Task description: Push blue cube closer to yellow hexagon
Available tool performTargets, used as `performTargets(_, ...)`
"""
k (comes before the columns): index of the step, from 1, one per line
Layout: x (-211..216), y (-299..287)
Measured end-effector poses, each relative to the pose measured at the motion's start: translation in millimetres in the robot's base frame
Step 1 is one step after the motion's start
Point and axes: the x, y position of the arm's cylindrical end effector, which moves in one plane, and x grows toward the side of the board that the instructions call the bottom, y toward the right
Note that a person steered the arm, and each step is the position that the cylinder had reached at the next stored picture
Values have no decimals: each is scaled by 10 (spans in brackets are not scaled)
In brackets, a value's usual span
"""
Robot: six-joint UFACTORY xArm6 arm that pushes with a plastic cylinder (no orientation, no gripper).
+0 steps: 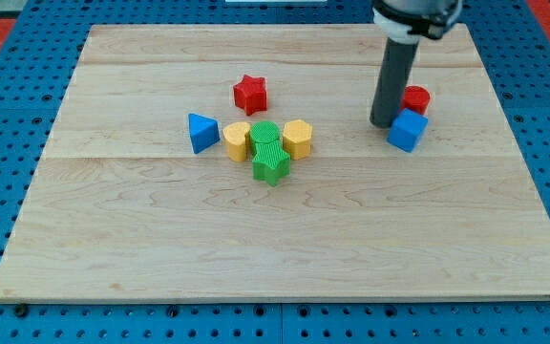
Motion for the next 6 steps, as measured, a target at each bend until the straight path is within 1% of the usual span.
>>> performTargets(2,818,10)
performTargets(3,618,819)
performTargets(4,304,843)
performTargets(5,227,-107)
performTargets(6,-26,-1022)
